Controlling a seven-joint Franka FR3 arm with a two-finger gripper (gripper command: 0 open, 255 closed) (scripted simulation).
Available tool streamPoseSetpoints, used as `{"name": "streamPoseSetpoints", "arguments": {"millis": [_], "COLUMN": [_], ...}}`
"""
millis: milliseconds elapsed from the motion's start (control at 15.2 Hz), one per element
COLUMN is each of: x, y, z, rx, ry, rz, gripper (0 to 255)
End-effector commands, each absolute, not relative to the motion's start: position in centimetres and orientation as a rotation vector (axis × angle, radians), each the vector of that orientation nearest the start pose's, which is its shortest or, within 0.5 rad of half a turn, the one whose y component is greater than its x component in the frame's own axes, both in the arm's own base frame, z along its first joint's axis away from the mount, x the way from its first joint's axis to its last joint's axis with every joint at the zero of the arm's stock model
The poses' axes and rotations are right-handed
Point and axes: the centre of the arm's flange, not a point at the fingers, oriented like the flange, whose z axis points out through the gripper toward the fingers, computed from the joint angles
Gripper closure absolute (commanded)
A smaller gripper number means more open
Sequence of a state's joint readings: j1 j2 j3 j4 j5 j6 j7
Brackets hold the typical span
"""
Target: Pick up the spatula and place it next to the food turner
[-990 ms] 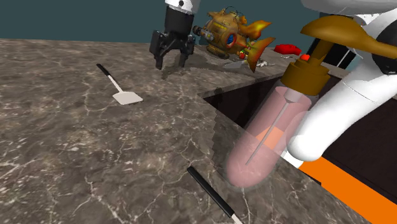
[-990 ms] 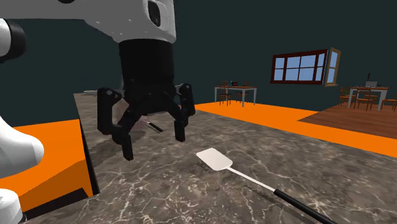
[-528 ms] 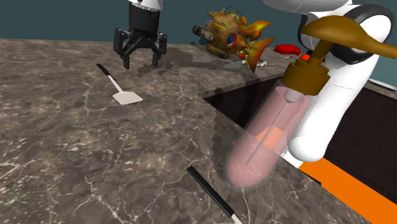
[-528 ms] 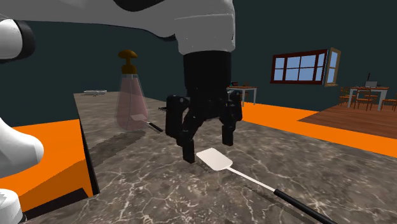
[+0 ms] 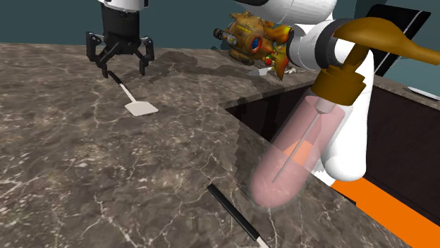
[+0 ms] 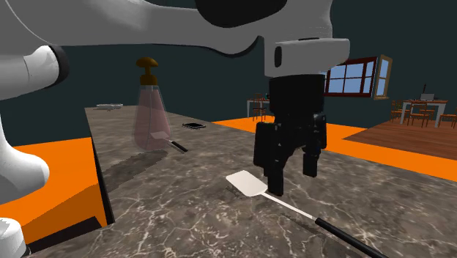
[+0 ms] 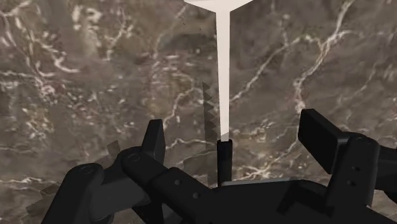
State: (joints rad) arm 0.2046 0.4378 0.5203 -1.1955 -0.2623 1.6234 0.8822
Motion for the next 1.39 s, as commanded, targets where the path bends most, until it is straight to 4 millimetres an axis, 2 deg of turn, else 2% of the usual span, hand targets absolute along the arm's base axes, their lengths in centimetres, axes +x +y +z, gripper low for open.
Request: {"name": "streamPoseSetpoints", "arguments": {"millis": [0,264,792,858,1320], "x": [57.2,57.4,57.4,57.4,57.4], "y": [36.6,36.6,36.6,36.6,36.6], "z": [55.3,52.9,52.9,52.9,52.9], "rx": [-3.131,-3.131,-3.131,-3.131,-3.131], "ry": [0.309,0.309,0.309,0.309,0.309], "rz": [-0.104,-0.104,-0.104,-0.104,-0.104], "gripper": [0,0,0,255,255]}}
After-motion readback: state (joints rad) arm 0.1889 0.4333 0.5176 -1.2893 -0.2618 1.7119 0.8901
